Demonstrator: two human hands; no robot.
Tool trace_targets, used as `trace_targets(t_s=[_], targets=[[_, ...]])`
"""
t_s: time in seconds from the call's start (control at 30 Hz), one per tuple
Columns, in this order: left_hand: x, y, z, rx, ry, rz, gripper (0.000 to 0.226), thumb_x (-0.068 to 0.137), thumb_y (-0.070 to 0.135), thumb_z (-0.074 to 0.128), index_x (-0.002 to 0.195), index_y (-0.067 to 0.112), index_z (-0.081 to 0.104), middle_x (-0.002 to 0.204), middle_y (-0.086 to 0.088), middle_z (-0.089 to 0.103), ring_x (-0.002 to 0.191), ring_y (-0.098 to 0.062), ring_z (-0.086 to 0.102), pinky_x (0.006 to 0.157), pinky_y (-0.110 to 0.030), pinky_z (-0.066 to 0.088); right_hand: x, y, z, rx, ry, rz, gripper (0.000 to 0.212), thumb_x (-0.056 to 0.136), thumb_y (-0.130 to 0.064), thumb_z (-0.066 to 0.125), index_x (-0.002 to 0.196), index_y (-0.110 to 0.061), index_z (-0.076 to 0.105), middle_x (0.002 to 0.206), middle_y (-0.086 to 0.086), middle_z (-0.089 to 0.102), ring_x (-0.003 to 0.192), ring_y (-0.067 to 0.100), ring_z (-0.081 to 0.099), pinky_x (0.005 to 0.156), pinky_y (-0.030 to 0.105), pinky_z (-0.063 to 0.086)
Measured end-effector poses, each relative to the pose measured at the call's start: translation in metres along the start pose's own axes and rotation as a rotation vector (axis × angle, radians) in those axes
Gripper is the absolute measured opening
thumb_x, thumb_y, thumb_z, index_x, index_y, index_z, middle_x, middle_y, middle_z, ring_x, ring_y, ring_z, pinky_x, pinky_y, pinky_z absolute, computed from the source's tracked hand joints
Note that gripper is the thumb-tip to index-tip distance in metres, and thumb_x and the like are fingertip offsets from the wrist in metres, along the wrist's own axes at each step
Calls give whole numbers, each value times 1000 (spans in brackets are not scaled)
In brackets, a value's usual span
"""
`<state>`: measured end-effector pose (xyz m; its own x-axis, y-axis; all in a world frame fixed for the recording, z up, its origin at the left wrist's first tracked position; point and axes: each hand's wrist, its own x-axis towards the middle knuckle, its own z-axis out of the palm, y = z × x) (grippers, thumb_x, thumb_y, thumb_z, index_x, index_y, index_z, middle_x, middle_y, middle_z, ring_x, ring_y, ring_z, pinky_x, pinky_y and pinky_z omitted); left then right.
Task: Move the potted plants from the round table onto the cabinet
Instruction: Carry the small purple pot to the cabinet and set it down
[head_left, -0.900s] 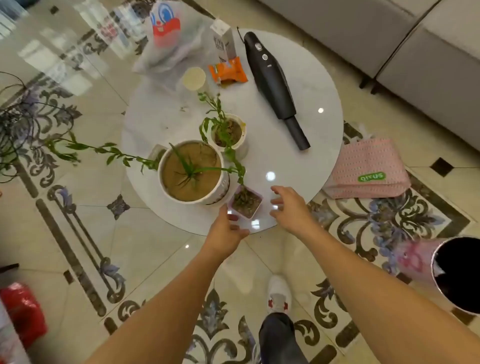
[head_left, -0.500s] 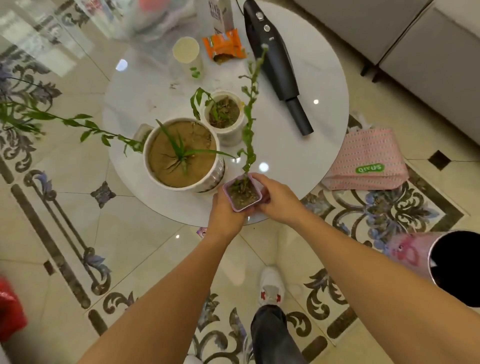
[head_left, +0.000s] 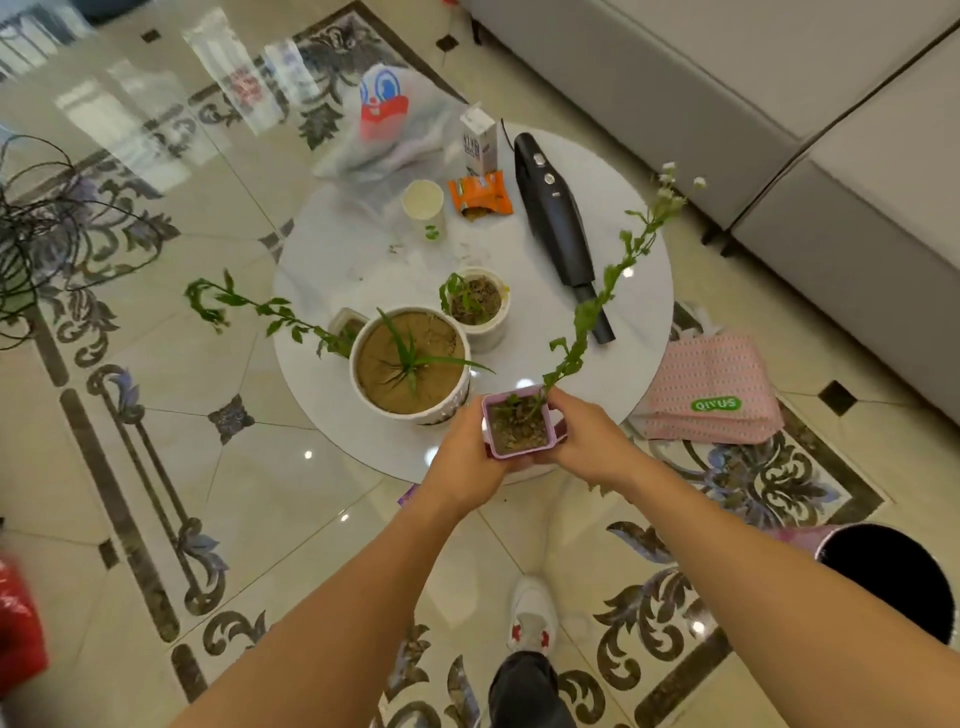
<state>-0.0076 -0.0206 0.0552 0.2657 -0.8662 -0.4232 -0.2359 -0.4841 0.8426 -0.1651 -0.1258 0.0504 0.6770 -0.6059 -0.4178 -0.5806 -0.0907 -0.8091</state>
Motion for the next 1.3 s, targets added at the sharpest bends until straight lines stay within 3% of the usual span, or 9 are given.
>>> trace_targets(t_s=[0.13, 0.23, 0.37, 0.5, 0.7, 0.8, 0.9, 1.17, 1.3], targets=[[-24, 54, -29, -2, -11, 44, 71, 70, 26, 89, 129, 38, 51, 124, 17, 63, 114, 1, 60, 95, -24, 50, -18, -57, -34, -53, -10, -56, 66, 66, -49, 85, 122, -52, 50, 113, -18, 63, 72, 7, 67, 70, 28, 59], [-44, 99, -59, 15, 21, 75, 71, 71, 25, 89, 123, 50, 46, 121, 25, 61, 111, 8, 58, 90, -11, 46, -33, -110, -59, -83, -21, -123, 62, 66, -56, 83, 116, -59, 47, 110, -20, 62, 70, 6, 67, 62, 18, 52], [-73, 154, -98, -22, 54, 118, 76, 71, 23, 89, 135, 29, 48, 126, 11, 64, 116, -7, 61, 98, -28, 50, -53, -184, -84, -117, -26, -202, 61, 62, -70, 78, 113, -64, 45, 106, -24, 64, 74, 1, 66, 61, 11, 46], [-113, 198, -140, -45, 132, 166, 77, 65, 44, 88, 130, 37, 48, 118, 20, 65, 104, 5, 63, 83, -11, 49, -70, -260, -98, -164, -50, -278, 69, 62, -72, 79, 121, -53, 50, 105, -32, 65, 88, -10, 63, 68, 4, 46], [-203, 239, -222, -60, 264, 246, 77, 66, 51, 84, 133, 41, 46, 124, 19, 60, 96, 7, 64, 71, -13, 54, -107, -386, -81, -271, -121, -417, 62, 61, -68, 82, 114, -60, 50, 107, -31, 65, 93, -2, 66, 76, 18, 56], [-263, 247, -268, -49, 334, 263, 77, 70, 44, 85, 136, 40, 45, 125, 20, 59, 97, 2, 65, 75, -18, 56, -130, -448, -50, -348, -143, -499, 66, 67, -55, 84, 124, -44, 53, 115, -22, 66, 100, -2, 64, 85, 26, 57], [-315, 244, -306, -26, 375, 274, 71, 76, 33, 84, 134, 43, 44, 127, 18, 58, 90, 3, 67, 72, -15, 55, -152, -493, -15, -386, -154, -534, 59, 67, -50, 83, 117, -50, 51, 107, -26, 65, 96, -3, 65, 81, 25, 58], [-491, 189, -408, 26, 556, 270, 75, 75, 36, 84, 136, 45, 41, 116, 28, 56, 83, 7, 67, 61, -4, 48, -225, -607, 138, -441, -220, -699, 66, 67, -53, 81, 123, -43, 48, 101, -33, 59, 93, -24, 54, 70, -2, 42], [-568, 148, -446, 34, 660, 224, 77, 74, 39, 84, 137, 43, 41, 122, 22, 59, 92, 3, 67, 73, -12, 54, -251, -651, 219, -474, -302, -761, 58, 69, -49, 83, 113, -55, 45, 101, -34, 59, 91, -20, 58, 68, 0, 44]])
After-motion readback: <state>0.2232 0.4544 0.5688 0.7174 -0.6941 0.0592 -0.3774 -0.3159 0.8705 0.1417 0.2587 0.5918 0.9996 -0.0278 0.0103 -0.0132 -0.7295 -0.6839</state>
